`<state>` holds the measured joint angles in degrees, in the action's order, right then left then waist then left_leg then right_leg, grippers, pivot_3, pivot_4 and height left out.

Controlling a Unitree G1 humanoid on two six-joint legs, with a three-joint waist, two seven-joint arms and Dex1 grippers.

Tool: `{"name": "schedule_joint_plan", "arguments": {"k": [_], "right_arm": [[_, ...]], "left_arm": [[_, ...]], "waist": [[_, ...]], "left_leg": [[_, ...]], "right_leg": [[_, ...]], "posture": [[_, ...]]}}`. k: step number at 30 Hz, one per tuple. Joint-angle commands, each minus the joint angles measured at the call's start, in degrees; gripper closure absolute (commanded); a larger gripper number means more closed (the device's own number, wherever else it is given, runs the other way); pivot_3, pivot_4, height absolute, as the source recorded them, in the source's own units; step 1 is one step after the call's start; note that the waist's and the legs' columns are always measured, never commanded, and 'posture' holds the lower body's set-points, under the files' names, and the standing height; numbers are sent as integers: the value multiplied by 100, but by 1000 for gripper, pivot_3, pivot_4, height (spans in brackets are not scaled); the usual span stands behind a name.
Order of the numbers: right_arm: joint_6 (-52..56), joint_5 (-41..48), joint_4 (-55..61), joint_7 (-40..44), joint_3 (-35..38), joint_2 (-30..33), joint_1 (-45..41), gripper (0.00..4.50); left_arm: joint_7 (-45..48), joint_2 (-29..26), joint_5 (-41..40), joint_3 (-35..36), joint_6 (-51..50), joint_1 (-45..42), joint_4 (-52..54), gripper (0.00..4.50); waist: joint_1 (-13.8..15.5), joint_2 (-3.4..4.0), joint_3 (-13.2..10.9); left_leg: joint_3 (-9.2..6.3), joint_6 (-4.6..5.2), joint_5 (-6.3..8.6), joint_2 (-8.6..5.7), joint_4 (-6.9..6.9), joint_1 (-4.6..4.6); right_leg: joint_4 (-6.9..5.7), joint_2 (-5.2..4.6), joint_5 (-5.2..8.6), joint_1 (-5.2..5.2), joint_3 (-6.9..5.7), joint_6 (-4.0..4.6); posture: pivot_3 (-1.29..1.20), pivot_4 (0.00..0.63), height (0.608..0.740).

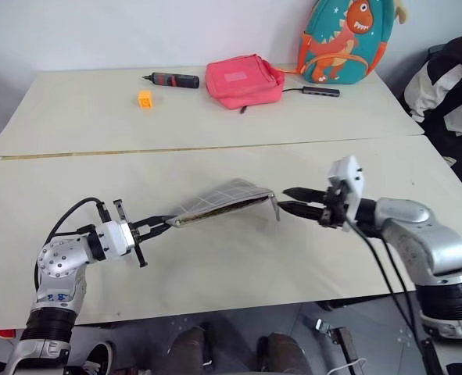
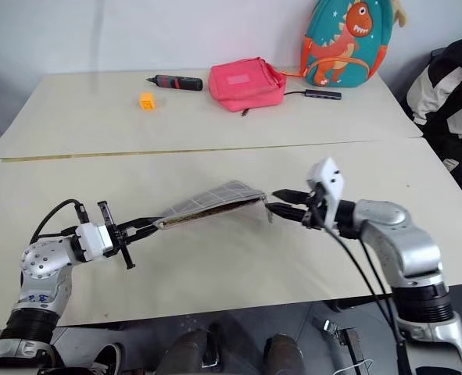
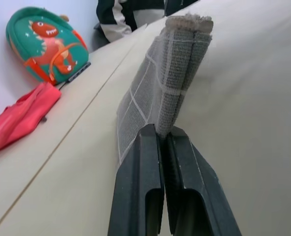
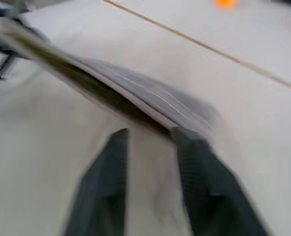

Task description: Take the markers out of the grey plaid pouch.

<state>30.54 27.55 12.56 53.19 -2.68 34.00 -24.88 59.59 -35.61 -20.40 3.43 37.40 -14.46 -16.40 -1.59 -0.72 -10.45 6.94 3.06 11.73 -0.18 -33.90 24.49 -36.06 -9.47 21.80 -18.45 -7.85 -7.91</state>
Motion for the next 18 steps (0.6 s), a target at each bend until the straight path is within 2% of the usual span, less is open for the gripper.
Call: {"name": "schedule_joint_plan", "arguments": {"k": [1,2,7,18], "right_arm": [[-991,-648,68,-125,-281,-160,-60,4242],[-1170,-711,90,-140,-349,-264,-78,4487],[-1654,-1226,134,6,-857,-280,30,4487],[-2191,-2063,-371,-368,-1134,-505,-206,4487]], "left_arm": [[20,77,-4,3,-7,-73,26,4500],[29,97,12,-22,-13,-91,35,4500],[28,158,26,-4,-41,-144,54,4500],[67,237,71,-126,-49,-143,171,4500]], "waist": [[2,0,0],[6,0,0],[11,-1,0],[2,-1,0]], "left_leg": [[0,0,0,-2,0,0],[2,1,0,-4,0,0],[0,4,-2,-6,-4,0],[0,4,-3,-6,-6,0]], "right_leg": [[-1,1,0,0,-1,0],[-1,2,0,0,-1,-1],[-3,5,-1,3,-3,-2],[-12,12,-1,1,-2,-2]], "posture": [[0,150,740],[0,150,740],[0,150,740],[0,150,740]]}}
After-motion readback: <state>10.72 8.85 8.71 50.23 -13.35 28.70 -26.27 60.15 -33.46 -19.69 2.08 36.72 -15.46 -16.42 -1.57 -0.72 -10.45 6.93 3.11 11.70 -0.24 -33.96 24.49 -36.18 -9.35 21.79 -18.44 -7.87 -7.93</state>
